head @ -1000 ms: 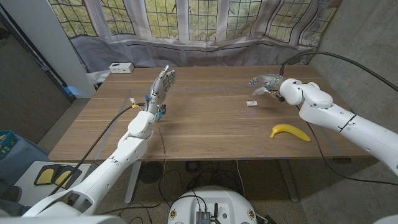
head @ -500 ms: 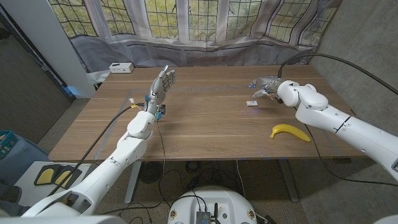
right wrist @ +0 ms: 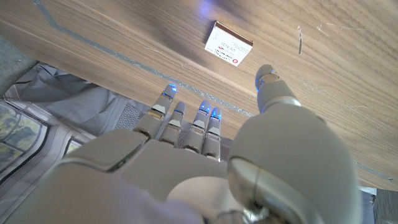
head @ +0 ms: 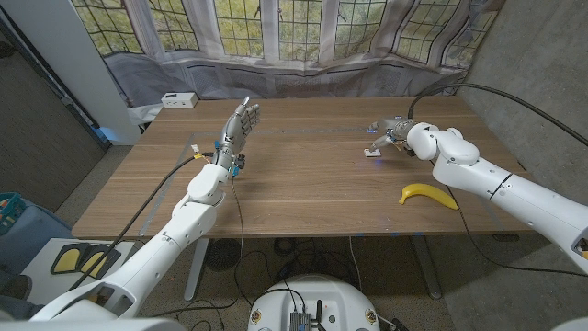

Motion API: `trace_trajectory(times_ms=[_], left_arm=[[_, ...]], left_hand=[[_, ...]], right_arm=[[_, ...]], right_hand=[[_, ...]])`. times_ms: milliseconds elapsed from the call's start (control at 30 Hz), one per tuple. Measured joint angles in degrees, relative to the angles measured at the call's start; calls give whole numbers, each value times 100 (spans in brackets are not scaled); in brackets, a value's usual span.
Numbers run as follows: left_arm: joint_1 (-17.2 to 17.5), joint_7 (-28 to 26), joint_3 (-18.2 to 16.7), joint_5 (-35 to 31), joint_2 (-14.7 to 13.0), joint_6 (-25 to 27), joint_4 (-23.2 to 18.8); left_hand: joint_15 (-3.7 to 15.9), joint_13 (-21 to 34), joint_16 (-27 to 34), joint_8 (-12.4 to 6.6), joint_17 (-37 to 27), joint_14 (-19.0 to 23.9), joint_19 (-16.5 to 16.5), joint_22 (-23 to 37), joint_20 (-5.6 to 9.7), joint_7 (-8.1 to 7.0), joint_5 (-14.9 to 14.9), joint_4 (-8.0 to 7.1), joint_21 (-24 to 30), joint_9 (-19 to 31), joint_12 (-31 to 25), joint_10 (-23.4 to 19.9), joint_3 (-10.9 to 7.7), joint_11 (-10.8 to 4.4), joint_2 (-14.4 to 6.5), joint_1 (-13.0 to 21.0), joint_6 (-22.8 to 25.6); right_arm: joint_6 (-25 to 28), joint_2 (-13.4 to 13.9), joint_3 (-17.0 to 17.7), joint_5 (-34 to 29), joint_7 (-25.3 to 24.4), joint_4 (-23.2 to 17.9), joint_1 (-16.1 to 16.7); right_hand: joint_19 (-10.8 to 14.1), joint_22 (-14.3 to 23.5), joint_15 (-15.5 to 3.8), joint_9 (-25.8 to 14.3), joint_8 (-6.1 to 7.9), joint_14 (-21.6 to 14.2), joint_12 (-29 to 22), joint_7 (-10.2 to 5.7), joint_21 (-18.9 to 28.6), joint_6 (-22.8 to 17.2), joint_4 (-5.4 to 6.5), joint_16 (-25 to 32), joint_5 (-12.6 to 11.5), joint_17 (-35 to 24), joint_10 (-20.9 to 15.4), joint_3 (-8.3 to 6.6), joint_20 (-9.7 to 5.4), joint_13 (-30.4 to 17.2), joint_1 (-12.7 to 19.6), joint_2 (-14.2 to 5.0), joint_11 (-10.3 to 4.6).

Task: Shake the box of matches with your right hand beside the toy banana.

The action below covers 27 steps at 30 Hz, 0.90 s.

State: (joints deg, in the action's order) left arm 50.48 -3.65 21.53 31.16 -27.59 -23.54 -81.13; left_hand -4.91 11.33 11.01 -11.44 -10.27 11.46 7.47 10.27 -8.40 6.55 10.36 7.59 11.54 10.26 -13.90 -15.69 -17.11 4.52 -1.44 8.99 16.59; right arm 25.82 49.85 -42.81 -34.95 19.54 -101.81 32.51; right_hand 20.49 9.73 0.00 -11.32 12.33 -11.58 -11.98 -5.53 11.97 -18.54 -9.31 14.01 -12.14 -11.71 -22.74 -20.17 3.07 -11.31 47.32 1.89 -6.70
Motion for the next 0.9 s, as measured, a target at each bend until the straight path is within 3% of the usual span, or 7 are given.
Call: trace_trajectory(times_ms=[900], left_arm=[[101,-91,23,-41,-30,94,-199]], left_hand=[[0,0,0,22,0,0,0,0,0,0,0,0,0,0,43,-50,0,-11,0,0,0]], right_arm=[[-144,-139,-254,-98,42,416,-194]], right_hand=[[-23,0,-19,1,45,-18,0,-134,0,-133,0,0,-38,-16,-172,0,-21,0,43,-33,-171]])
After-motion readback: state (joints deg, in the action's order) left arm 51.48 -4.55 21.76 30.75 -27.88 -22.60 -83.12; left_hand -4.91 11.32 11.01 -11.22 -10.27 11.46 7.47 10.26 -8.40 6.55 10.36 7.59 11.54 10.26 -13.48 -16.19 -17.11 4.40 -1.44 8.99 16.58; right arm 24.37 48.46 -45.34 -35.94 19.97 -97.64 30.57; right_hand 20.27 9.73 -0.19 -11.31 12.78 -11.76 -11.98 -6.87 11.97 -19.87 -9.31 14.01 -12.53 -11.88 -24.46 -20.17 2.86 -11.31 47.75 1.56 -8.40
